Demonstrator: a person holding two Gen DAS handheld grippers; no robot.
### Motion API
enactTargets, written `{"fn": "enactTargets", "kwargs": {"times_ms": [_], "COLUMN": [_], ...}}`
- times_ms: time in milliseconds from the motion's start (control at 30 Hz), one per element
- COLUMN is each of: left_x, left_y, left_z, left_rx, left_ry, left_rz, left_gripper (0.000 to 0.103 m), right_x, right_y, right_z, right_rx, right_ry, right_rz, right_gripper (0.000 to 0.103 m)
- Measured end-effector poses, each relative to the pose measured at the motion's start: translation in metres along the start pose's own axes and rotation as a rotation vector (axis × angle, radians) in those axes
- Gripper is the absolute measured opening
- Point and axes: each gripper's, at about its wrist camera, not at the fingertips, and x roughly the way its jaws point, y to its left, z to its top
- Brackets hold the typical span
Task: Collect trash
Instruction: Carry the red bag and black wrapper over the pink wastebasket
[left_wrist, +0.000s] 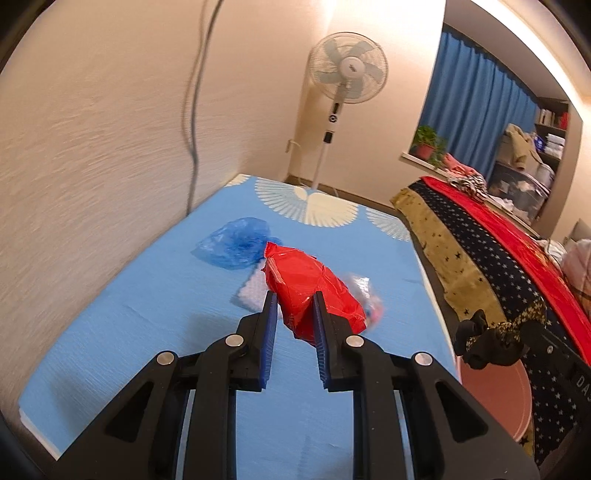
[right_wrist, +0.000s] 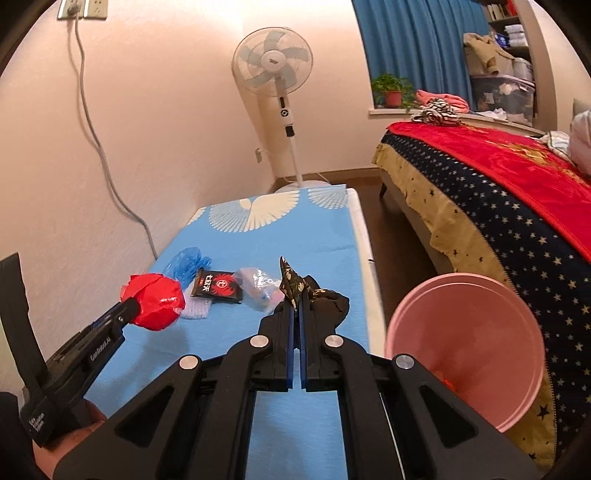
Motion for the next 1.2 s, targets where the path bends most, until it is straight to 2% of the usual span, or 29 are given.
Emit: {"fn": "enactTargets", "kwargs": {"times_ms": [567, 1200], "left_x": [-0.003, 0.004], "left_y": [-0.042, -0.068], "left_z": [-0.012, -0.02], "left_rx": [0.087, 0.158], "left_ry": [0.017, 0.025], "left_rz": [-0.105, -0.16], "left_gripper": [0.019, 0.019], "right_x": [-0.017, -0.012], "right_y": [-0.036, -0.07], "right_z": [0.0, 0.004], "right_rx": [0.05, 0.114], "right_ry": [-0.024, -0.03], "right_rz": [-0.094, -0.161], "right_gripper": [0.002, 0.002]}}
